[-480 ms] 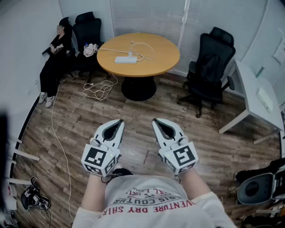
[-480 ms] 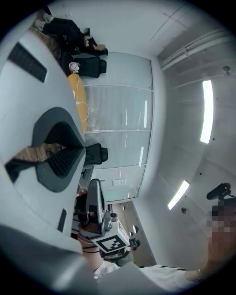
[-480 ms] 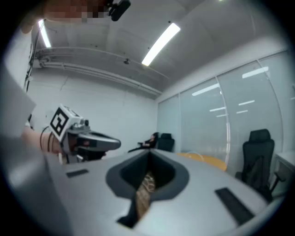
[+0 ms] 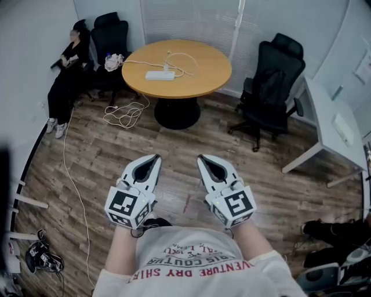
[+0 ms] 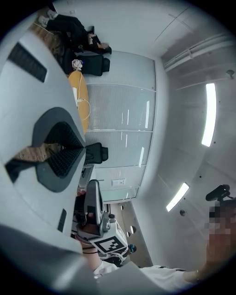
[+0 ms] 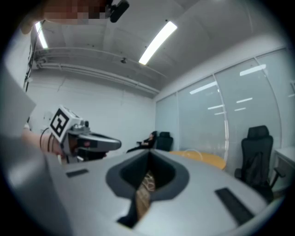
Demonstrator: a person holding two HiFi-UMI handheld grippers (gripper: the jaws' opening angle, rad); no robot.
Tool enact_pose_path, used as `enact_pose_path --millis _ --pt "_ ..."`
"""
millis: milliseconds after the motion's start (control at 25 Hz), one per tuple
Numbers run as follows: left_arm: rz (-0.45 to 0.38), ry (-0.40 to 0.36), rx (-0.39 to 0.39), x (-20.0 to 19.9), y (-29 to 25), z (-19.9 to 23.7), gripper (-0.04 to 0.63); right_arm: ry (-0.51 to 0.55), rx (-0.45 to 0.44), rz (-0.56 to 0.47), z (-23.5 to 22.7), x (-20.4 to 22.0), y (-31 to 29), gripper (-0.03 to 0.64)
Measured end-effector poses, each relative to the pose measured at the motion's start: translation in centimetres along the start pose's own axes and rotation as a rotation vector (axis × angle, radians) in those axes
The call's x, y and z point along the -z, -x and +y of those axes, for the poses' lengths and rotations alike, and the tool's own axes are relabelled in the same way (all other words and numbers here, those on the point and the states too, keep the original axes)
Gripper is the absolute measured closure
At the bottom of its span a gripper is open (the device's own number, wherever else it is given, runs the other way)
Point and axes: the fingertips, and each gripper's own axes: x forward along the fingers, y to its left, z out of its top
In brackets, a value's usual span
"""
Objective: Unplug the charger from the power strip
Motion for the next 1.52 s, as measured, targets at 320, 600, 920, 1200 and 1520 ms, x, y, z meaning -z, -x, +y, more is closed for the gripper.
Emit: enact_pose_path --millis 320,600,920,1200,1520 --pt "-0.001 0.000 -0.011 0.7 -1.2 2.4 0.565 -0.045 0.002 0.015 -2.5 1.2 -2.9 0.589" --pt "0.017 0.066 -0.024 2.4 -3.8 10.7 0.565 -0.033 -0.022 0.066 -2.3 2.4 -10.6 0.589" --pt "0.040 0.036 0.127 1.1 -11.6 23.0 0.565 -0.038 0.085 0.131 -5.6 1.8 -24.1 0.589" --pt "0.039 0.027 0.212 0.1 -17.2 34.4 0.565 -0.048 0.154 0.161 -7.4 1.5 -35.3 0.589" --pt "0.082 0.043 0.218 2.1 -21.4 41.5 0.565 -0.095 0.155 0.221 -9.8 4.3 -43.5 0.589"
